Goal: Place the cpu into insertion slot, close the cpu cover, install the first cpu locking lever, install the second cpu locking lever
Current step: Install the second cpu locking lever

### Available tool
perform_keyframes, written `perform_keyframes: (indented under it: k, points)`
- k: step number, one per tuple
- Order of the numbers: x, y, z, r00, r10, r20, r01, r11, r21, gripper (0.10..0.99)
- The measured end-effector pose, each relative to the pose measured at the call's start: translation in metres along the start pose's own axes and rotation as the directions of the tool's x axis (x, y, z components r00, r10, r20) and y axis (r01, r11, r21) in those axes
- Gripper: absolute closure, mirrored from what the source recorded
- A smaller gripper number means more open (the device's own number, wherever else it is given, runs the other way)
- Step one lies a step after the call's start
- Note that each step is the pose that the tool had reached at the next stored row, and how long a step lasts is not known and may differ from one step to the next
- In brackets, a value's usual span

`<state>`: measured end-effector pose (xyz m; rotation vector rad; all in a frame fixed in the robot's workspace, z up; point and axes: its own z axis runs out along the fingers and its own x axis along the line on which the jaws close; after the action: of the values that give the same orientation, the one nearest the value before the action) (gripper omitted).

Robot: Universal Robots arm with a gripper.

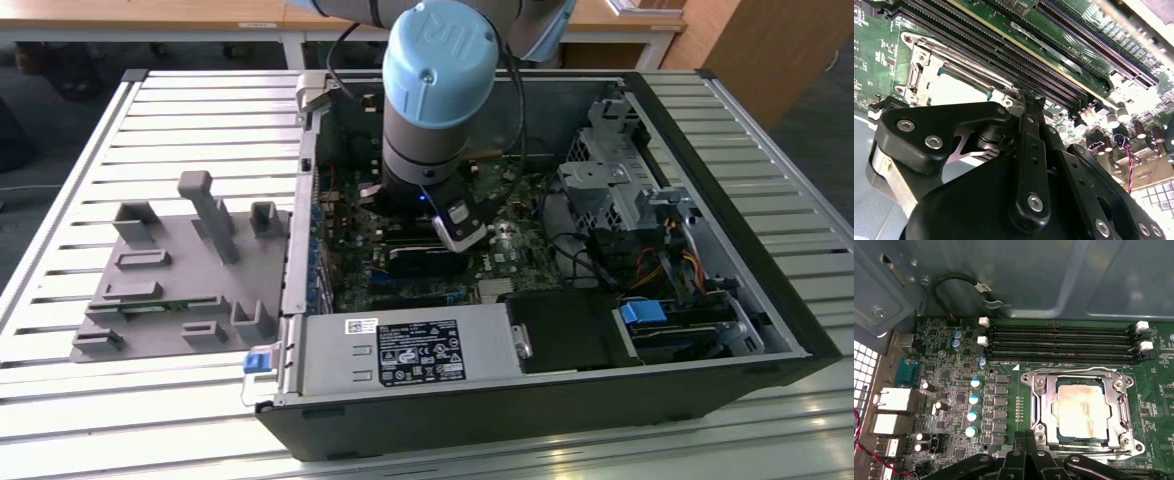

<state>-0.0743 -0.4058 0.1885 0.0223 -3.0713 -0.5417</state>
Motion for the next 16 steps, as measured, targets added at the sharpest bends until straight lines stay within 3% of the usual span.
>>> perform_keyframes:
  k: [8, 16]
  points:
    - [0.0001, 0.0028, -0.0081, 1.0, 0.0, 0.0, 0.0, 1.0, 0.0, 0.984]
    - [0.0005, 0.0091, -0.0255, 1.0, 0.0, 0.0, 0.0, 1.0, 0.0, 0.984]
